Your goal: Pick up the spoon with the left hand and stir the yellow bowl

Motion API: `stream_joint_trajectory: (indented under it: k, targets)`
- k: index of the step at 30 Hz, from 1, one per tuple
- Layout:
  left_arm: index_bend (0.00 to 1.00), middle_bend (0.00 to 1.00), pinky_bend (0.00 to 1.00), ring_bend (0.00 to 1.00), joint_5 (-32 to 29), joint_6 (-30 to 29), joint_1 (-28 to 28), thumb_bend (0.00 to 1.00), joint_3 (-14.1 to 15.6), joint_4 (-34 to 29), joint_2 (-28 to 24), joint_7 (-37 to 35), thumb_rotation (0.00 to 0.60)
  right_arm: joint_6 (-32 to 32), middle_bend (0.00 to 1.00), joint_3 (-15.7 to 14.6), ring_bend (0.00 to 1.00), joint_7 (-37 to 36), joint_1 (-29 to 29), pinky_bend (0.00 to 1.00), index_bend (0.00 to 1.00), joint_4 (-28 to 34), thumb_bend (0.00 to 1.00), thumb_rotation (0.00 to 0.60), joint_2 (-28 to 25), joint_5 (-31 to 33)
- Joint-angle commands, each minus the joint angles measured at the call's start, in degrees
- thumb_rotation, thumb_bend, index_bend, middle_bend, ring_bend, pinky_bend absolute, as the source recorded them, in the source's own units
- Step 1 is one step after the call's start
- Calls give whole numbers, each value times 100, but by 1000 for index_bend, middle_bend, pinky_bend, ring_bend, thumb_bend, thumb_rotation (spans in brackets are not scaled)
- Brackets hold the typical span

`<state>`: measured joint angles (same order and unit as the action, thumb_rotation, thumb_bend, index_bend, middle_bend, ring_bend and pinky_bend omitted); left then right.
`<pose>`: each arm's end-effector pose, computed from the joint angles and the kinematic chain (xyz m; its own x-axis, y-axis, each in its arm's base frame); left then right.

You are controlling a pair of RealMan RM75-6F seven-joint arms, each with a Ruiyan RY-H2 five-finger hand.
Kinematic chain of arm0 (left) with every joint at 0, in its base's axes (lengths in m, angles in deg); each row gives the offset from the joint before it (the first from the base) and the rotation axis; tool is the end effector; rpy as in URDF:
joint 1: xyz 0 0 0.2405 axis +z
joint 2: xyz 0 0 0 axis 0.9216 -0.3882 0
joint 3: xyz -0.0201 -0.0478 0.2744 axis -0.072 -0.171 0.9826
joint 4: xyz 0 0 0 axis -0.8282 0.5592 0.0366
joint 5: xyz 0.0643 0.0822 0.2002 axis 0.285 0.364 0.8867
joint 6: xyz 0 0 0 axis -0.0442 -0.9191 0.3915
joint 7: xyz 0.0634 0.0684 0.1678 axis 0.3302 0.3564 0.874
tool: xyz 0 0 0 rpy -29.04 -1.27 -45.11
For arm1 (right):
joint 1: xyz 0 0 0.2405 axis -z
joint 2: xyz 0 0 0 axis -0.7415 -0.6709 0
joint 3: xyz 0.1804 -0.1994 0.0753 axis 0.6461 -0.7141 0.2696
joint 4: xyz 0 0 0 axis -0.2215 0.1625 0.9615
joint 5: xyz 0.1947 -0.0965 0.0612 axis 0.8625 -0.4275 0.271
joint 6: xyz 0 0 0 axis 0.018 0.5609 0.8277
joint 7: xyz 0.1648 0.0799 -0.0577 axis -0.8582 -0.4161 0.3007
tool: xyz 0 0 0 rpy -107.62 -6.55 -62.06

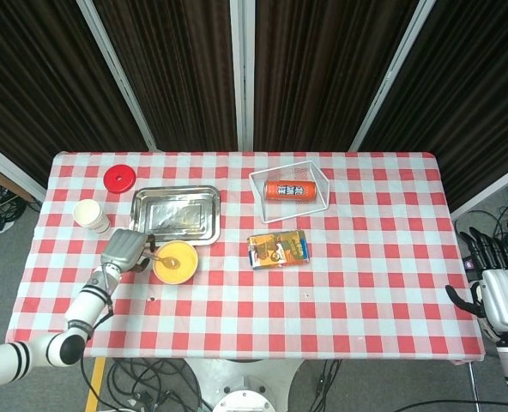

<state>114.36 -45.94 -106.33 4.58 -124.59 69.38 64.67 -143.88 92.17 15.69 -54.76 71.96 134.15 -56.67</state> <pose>-0.2439 0.3970 -0.0185 0.5239 0.4127 0.7452 0.8509 -0.2136 -0.4799 -0.3353 -0.2543 0.1834 0.3373 0.0168 0.9412 -0.9410 -0.0210 0.3376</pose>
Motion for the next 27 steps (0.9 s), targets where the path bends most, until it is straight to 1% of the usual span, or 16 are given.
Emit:
stream_joint_trajectory:
  k: [1,6,11,19,27]
  targets:
    - [484,892,951,858,15,-42,-13,402,34,-53,-38,15,600,-2,0,2,0,-6,1,0,0,-3,195,600,0,1]
    - [484,890,951,857,101,-182,6,403,112,-97,-88,26,600,14,0,12,0,-16,-10,0,0,-8,195,600,0,11]
    - [512,891,951,857,88,-196,10,403,172,20,-13,-9,600,25,0,11,0,-40,-18,0,0,-30,195,600,11,4]
    - [565,897,951,858,122,-262,-17,370,129,175,112,-141,600,14,0,9,0,-69,-4,0,0,-50,195,600,7,12]
    - [576,897,951,859,113,-242,-42,345,158,151,104,-157,600,13,0,5,0,-82,5,0,0,-58,195,600,13,20]
